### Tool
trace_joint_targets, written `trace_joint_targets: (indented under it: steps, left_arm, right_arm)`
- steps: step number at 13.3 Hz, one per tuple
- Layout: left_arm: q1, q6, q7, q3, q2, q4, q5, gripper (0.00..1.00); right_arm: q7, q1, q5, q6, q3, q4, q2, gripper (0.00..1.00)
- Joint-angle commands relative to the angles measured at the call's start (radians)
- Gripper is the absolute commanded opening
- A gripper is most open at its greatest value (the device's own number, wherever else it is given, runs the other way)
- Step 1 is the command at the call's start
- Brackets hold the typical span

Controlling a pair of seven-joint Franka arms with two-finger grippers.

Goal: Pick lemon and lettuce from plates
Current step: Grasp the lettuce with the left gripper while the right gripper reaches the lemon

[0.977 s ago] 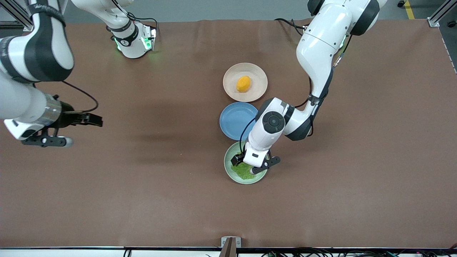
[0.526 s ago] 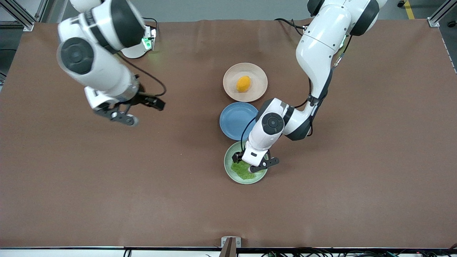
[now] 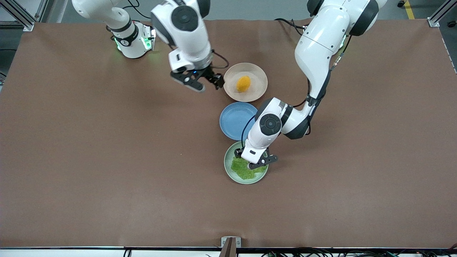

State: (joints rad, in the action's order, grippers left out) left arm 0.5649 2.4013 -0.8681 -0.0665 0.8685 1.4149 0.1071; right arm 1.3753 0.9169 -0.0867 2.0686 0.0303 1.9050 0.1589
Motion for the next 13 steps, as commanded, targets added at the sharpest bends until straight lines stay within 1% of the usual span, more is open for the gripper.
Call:
trace_joint_targets:
  steps: [1,3,4,5,8,10,13]
  left_arm:
    - [0.004,-0.013,0.014,0.004,-0.009,0.004,0.017,0.62]
    - [0.004,-0.013,0.014,0.002,-0.009,0.004,0.017,0.49]
    - [0.004,-0.013,0.014,0.002,-0.009,0.004,0.017,0.42]
    - [0.004,-0.013,0.014,0.004,-0.011,0.003,0.017,0.33]
    - [0.004,-0.013,0.014,0.002,-0.014,0.003,0.017,0.12]
    - [0.004,-0.013,0.011,0.002,-0.016,-0.001,0.02,0.01]
    - [0.003,-0.021,0.011,0.001,-0.032,-0.001,0.019,0.0]
  right_arm:
    - [0.175,0.111,0.063,0.111,0.019,0.016,0.071,1.0]
    - [0.315,0.178,0.132,0.218,0.017,0.012,0.161,1.0]
    - [0.359,0.195,0.14,0.264,0.017,0.008,0.203,1.0]
    - [0.398,0.206,0.145,0.3,0.017,0.003,0.238,1.0]
    - [0.439,0.232,0.147,0.318,0.019,-0.023,0.319,1.0]
    - [0.468,0.24,0.147,0.32,0.019,-0.049,0.368,1.0]
    - [0.543,0.264,0.147,0.321,0.02,-0.102,0.428,0.98]
